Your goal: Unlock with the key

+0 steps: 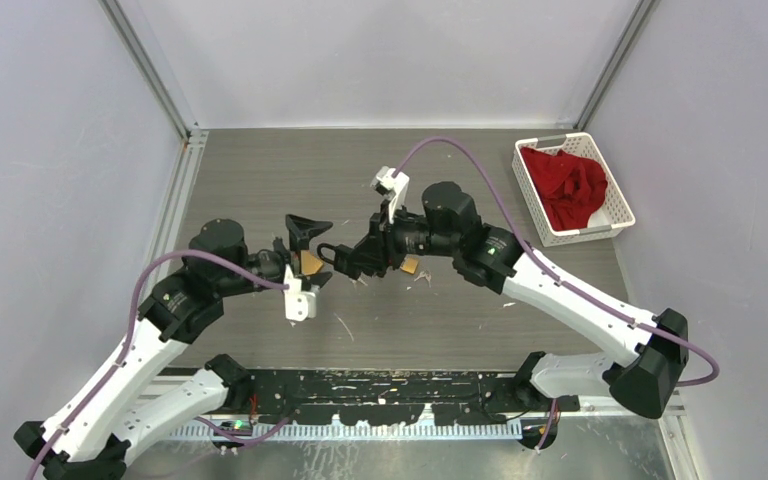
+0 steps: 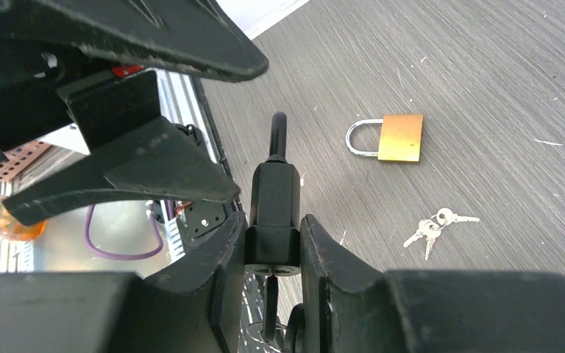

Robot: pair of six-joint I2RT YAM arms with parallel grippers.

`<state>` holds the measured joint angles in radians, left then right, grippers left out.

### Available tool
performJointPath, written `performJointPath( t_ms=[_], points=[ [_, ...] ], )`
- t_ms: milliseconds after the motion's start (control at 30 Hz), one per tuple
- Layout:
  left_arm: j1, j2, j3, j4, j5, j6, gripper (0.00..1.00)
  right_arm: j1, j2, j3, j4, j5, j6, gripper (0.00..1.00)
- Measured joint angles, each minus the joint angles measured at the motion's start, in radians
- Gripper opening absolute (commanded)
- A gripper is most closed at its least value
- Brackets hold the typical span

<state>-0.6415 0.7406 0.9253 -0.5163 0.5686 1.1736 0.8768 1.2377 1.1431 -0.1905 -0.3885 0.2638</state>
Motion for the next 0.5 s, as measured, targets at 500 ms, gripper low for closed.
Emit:
performJointPath(
  t_ms=[500],
  points=[
    [0.081, 0.175, 0.145, -0.248, 0.121, -0.571, 0.76, -0.055, -0.003, -0.004, -0.028, -0.288, -0.055, 0.01]
  ],
)
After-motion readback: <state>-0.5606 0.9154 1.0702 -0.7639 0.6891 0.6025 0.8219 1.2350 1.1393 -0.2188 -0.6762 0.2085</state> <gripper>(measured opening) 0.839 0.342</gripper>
